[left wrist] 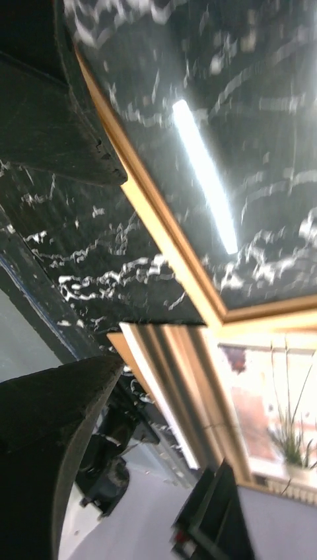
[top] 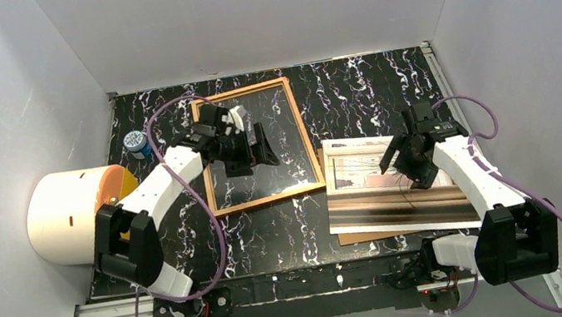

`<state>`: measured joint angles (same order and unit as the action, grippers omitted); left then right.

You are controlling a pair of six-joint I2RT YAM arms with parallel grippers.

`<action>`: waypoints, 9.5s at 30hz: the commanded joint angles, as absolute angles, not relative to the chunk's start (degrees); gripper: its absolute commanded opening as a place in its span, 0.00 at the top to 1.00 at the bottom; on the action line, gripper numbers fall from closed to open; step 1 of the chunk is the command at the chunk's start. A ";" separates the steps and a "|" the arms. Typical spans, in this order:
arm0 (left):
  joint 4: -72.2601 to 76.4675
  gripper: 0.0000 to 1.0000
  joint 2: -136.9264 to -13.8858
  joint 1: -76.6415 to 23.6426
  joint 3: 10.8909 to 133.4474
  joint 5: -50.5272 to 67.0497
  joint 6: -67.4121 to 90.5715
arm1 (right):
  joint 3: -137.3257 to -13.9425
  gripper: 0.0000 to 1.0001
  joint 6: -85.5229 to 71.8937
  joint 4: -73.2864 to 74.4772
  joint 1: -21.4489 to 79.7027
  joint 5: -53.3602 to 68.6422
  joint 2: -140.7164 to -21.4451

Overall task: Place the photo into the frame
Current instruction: Turn over the photo at the center of the board, then place the photo in the photo frame.

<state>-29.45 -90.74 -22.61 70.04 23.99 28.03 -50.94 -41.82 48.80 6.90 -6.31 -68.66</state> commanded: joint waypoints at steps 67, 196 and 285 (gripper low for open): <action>30.71 0.52 -110.21 -56.34 52.28 27.17 84.73 | -35.27 0.24 -41.59 41.94 5.89 10.88 -75.19; -57.73 0.02 -81.29 -16.56 107.15 -16.88 33.39 | -77.36 0.99 -26.22 0.72 36.83 5.28 -78.93; -43.32 0.41 -113.15 -1.90 93.33 -5.69 28.12 | -126.99 0.99 -42.32 44.12 20.38 50.38 -124.40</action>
